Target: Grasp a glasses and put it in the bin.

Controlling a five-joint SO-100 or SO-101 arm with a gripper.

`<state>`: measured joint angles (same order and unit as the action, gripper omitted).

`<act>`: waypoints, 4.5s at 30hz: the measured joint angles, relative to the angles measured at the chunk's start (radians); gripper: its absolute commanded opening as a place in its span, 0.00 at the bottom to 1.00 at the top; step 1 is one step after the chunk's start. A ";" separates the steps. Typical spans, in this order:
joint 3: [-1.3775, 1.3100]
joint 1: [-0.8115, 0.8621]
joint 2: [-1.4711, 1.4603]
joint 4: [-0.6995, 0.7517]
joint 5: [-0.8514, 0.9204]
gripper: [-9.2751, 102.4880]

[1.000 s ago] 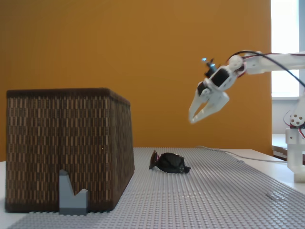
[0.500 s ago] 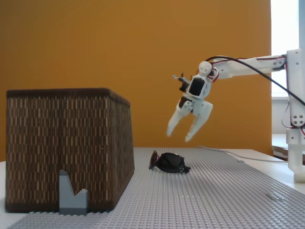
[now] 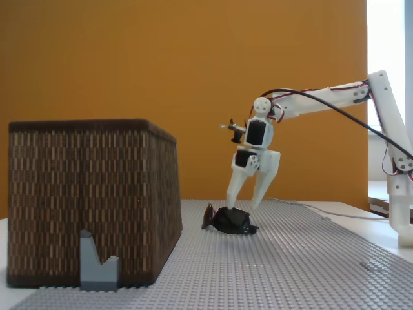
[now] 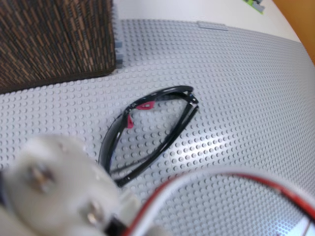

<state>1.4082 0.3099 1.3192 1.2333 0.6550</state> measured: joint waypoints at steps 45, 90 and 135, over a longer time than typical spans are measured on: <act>-0.106 -0.038 0.239 -0.362 -0.305 0.08; 0.495 0.061 0.477 0.230 -0.339 0.34; 0.109 -0.202 0.646 -0.747 -0.543 0.08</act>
<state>1.5171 0.1074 1.9650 0.4863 0.1120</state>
